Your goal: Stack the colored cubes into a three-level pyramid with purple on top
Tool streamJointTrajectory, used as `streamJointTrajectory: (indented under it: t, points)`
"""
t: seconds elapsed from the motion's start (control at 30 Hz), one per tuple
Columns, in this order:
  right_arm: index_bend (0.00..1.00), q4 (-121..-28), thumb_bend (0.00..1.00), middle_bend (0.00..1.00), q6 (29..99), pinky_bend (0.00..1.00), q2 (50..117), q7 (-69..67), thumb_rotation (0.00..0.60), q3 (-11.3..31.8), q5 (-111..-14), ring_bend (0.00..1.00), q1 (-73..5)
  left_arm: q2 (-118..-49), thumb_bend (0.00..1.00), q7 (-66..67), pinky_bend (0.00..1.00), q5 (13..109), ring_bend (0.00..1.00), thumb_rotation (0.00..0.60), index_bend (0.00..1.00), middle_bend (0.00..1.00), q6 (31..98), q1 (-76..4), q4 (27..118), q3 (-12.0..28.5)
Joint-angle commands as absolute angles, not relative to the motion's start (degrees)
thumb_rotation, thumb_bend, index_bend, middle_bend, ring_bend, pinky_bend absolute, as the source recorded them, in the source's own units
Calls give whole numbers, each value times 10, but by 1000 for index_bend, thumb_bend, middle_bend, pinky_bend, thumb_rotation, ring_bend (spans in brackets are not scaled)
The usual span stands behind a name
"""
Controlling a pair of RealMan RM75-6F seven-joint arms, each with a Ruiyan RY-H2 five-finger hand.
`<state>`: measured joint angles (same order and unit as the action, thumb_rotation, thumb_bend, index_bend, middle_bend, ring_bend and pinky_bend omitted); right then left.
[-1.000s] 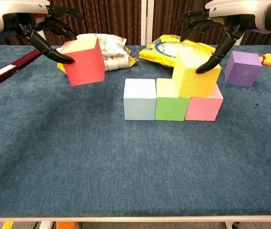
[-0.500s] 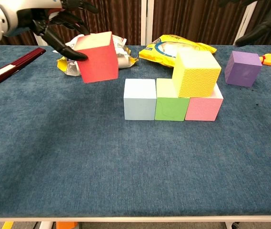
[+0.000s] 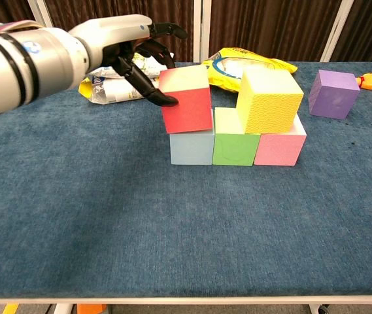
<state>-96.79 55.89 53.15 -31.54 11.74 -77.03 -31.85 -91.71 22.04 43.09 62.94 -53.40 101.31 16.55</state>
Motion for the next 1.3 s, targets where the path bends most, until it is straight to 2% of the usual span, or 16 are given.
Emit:
streamJointTrajectory:
  t: [0.03,1.3]
  points:
    - [0,-956,0,89,567,0,537,-331,600,115,-784,0,-312,-929,218,246,74,418,146,600,17,553,644,-547,1006,173]
    - [0,-916,0,77,569,0,550,-384,600,101,-819,0,-304,-971,218,279,73,367,146,600,17,562,639,-582,982,202]
